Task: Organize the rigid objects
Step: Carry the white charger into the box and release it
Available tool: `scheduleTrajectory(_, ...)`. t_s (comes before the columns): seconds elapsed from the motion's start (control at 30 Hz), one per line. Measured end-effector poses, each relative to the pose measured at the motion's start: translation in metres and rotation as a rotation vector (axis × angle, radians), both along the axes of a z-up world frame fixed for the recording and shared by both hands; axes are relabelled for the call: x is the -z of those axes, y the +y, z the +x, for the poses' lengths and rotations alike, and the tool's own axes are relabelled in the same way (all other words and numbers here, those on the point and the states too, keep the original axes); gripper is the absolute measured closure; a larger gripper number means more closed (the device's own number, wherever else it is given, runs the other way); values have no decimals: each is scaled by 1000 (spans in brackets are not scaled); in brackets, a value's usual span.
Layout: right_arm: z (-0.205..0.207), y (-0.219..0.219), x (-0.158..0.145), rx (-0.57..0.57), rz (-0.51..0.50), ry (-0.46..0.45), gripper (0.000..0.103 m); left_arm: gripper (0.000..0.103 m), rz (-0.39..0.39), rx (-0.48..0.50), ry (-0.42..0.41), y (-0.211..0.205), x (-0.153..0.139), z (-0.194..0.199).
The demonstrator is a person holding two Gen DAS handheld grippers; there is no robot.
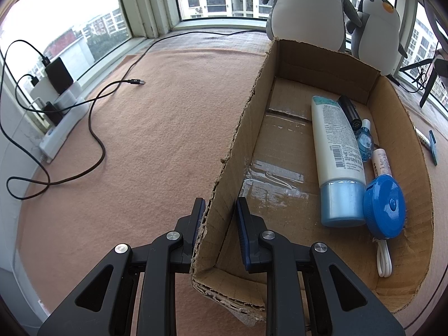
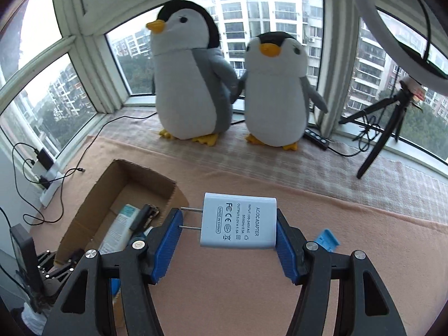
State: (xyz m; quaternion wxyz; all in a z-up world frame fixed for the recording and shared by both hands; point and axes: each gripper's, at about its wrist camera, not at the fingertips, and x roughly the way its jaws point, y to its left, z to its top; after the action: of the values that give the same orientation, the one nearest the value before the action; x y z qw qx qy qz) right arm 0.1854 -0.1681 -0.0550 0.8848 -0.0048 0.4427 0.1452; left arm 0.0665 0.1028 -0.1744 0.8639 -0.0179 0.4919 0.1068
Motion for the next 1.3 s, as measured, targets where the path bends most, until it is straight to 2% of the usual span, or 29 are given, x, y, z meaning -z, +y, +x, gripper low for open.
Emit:
scheduleTrajectory(0.17, -1, 54, 4, -102, 16, 14, 44, 83, -4, -3, -4, 0, 0, 0)
scheduleTrajectory(0.37, -2, 114, 24, -203, 24, 51, 44, 83, -7, -5, -5, 0, 0, 1)
scheduleTrajectory(0.53, -3, 146, 41, -257, 18, 84, 44, 83, -9, -7, -7, 0, 0, 0)
scheduleTrajectory(1.0, 1, 172, 56, -293, 36, 132, 43, 83, -9, -7, -7, 0, 0, 0)
scheduleTrajectory(1.13, 2, 172, 55, -284, 39, 130, 28, 83, -9, -7, -7, 0, 0, 0)
scheduleTrajectory(1.3, 3, 165, 52, -263, 41, 118, 27, 83, -9, -7, -7, 0, 0, 0)
